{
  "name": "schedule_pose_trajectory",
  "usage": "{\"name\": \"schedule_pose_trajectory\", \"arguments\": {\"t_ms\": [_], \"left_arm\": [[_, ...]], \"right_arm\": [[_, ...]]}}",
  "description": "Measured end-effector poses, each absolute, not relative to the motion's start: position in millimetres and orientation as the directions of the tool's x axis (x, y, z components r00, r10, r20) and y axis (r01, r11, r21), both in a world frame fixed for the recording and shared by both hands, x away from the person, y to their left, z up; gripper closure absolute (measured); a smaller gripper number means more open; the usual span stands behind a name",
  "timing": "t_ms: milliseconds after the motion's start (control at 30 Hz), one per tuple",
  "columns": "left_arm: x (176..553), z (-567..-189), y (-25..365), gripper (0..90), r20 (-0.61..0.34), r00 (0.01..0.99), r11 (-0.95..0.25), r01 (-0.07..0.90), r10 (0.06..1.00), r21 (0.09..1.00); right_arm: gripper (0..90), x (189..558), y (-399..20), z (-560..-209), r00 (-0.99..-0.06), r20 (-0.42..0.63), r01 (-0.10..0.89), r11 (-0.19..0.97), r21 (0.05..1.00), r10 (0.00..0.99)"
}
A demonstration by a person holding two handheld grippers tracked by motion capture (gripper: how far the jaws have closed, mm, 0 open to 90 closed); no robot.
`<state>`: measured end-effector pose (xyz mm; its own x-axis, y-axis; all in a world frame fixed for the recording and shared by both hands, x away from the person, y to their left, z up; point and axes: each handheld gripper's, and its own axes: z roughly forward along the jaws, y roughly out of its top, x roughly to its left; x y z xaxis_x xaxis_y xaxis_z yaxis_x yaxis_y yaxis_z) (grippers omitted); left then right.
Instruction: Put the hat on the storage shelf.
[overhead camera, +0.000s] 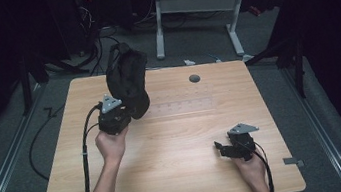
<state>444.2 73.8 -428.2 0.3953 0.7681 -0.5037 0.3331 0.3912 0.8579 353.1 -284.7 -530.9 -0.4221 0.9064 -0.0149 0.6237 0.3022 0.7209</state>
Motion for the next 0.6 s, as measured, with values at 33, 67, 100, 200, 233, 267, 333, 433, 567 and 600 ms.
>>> {"name": "schedule_pose_trajectory", "arguments": {"t_ms": [33,67,100,200,233,267,333,433,567,600], "left_arm": [[445.0,-429.0,73.4,85.6,-0.503,0.394,0.391,0.333,0.769,0.858],[445.6,-429.7,73.1,85.6,-0.503,0.393,0.390,0.335,0.770,0.858],[446.2,-430.5,72.7,85.6,-0.500,0.392,0.387,0.334,0.772,0.859],[448.0,-433.2,71.8,85.6,-0.494,0.391,0.379,0.336,0.777,0.862],[448.5,-434.1,71.2,85.6,-0.493,0.388,0.378,0.337,0.779,0.863],[449.0,-435.1,70.9,85.6,-0.490,0.388,0.374,0.337,0.781,0.864],[449.4,-436.9,70.3,85.6,-0.490,0.388,0.373,0.340,0.781,0.863],[450.1,-438.9,69.2,85.6,-0.489,0.389,0.369,0.344,0.781,0.863],[452.1,-444.2,66.6,85.6,-0.486,0.385,0.357,0.359,0.785,0.862],[452.6,-445.8,66.2,85.5,-0.484,0.384,0.354,0.362,0.786,0.862]], "right_arm": [[31.6,353.1,-284.7,-530.9,-0.422,-0.015,0.624,0.303,0.721,0.906],[31.6,353.1,-284.7,-530.9,-0.422,-0.015,0.624,0.302,0.721,0.907],[31.6,353.1,-284.7,-530.9,-0.422,-0.015,0.624,0.302,0.721,0.906],[31.6,353.2,-284.9,-530.9,-0.423,-0.016,0.623,0.304,0.721,0.906],[31.6,353.2,-284.9,-530.9,-0.423,-0.016,0.623,0.304,0.721,0.906],[31.6,353.1,-284.7,-530.9,-0.422,-0.015,0.624,0.302,0.721,0.906],[31.6,353.6,-285.4,-531.0,-0.427,-0.021,0.619,0.309,0.722,0.904],[31.6,353.4,-285.1,-531.0,-0.425,-0.018,0.621,0.306,0.722,0.905],[31.6,353.2,-284.8,-531.0,-0.423,-0.016,0.622,0.304,0.722,0.906],[31.6,353.3,-284.9,-531.0,-0.424,-0.017,0.622,0.304,0.722,0.906]]}}
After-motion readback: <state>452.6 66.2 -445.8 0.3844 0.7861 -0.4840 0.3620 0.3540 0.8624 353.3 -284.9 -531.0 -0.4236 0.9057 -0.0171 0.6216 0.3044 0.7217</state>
